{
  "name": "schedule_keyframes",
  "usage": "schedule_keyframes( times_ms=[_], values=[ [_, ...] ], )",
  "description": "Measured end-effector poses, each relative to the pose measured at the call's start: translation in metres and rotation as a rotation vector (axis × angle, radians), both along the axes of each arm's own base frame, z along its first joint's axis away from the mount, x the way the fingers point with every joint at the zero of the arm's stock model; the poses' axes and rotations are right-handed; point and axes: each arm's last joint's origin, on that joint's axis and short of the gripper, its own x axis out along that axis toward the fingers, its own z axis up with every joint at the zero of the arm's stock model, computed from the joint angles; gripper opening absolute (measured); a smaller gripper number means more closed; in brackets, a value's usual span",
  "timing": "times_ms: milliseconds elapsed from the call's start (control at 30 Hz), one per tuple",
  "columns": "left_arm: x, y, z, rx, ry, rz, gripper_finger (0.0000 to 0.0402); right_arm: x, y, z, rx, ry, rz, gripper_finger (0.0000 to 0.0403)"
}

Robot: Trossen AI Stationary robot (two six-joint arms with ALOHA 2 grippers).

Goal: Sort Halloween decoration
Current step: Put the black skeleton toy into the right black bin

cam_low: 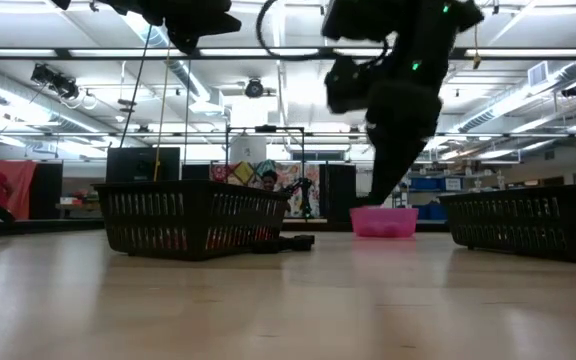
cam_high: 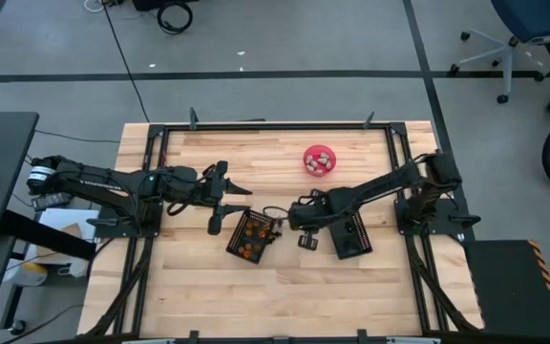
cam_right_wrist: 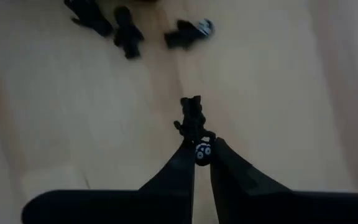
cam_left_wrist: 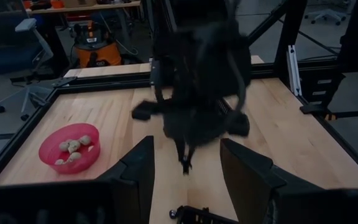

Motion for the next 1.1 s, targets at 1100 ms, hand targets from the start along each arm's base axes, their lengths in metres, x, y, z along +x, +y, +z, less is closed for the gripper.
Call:
schedule_keyframes(
  times_ms=[1100],
  values=[
    [0.0,0.0,0.0,-0.002,-0.002,0.0,0.0155,-0.097,-0.011,0.011,0.095,0.43,-0.233,0.0115]
  ],
)
